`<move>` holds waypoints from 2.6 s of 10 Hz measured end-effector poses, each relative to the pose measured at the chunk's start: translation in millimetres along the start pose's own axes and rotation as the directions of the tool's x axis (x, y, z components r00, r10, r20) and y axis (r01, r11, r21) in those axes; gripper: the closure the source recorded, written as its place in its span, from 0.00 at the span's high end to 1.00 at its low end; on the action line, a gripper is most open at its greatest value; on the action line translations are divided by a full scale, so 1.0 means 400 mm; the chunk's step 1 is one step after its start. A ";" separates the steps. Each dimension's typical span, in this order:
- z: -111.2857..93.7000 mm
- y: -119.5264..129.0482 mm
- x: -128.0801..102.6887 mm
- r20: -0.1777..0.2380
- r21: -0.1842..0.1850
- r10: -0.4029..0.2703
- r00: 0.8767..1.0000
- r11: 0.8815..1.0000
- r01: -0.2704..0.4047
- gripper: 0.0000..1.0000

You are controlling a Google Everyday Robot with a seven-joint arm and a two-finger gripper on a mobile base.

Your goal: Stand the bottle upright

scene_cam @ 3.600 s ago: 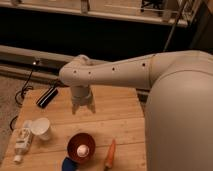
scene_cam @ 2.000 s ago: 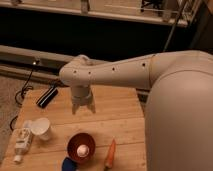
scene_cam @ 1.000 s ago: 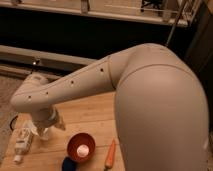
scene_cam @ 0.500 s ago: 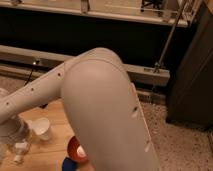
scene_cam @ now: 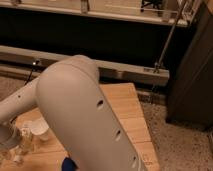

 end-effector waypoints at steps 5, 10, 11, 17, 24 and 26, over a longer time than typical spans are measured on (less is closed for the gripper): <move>0.018 0.016 -0.007 -0.003 -0.007 -0.006 1.000 1.000 0.006 0.65; 0.017 0.018 -0.007 -0.002 -0.008 -0.007 1.000 1.000 0.007 0.65; 0.017 0.017 -0.007 -0.003 -0.008 -0.005 1.000 1.000 0.005 0.65; -0.010 0.022 -0.094 -0.015 -0.099 0.014 1.000 0.995 -0.015 0.65; 0.022 0.133 -0.111 -0.040 0.014 0.061 0.997 0.998 -0.060 0.65; 0.020 0.133 -0.116 -0.038 0.019 0.066 0.997 0.998 -0.065 0.65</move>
